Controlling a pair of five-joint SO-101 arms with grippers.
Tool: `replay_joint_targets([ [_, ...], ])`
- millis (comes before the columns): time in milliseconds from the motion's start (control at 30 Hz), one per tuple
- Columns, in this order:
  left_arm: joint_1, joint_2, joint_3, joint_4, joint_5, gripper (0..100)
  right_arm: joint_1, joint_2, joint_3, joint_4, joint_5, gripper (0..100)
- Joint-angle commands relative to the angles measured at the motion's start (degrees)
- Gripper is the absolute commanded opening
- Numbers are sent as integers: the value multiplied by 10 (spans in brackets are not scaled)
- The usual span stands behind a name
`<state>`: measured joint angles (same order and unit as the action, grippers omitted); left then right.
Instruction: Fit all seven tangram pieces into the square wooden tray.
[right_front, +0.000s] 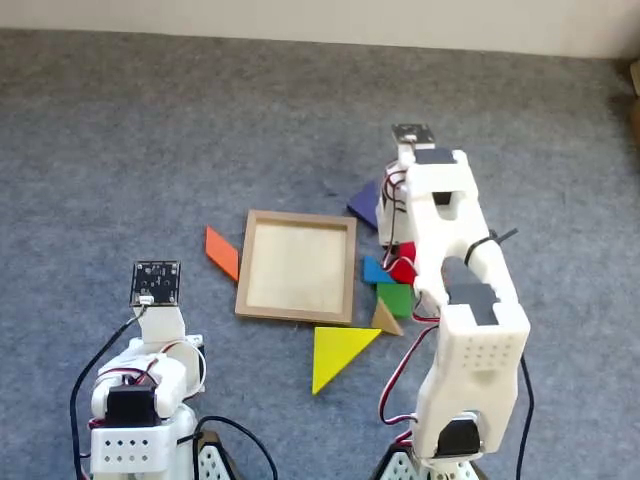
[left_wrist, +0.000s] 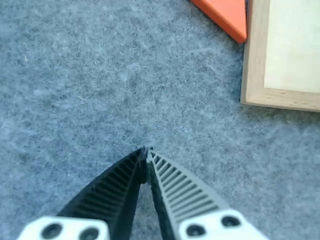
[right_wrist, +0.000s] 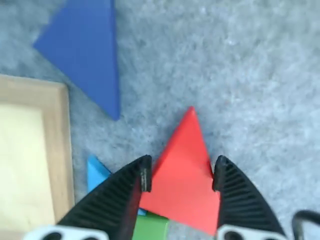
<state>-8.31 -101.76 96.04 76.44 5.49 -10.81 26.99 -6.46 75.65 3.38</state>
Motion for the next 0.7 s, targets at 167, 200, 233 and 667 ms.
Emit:
replay_joint_targets([
  [167,-7,-29,11,1,-4,6,-33,-44,-15,71,27,343],
  [200,-7,-29,11,1,-4,6,-37,-44,-12,63,27,343],
  [233,-7,-29,11,1,-4,6,-39,-44,-2,55,27,343],
  [667,-7,-29,11,1,-4,6,-29,-44,37,44,76,343],
])
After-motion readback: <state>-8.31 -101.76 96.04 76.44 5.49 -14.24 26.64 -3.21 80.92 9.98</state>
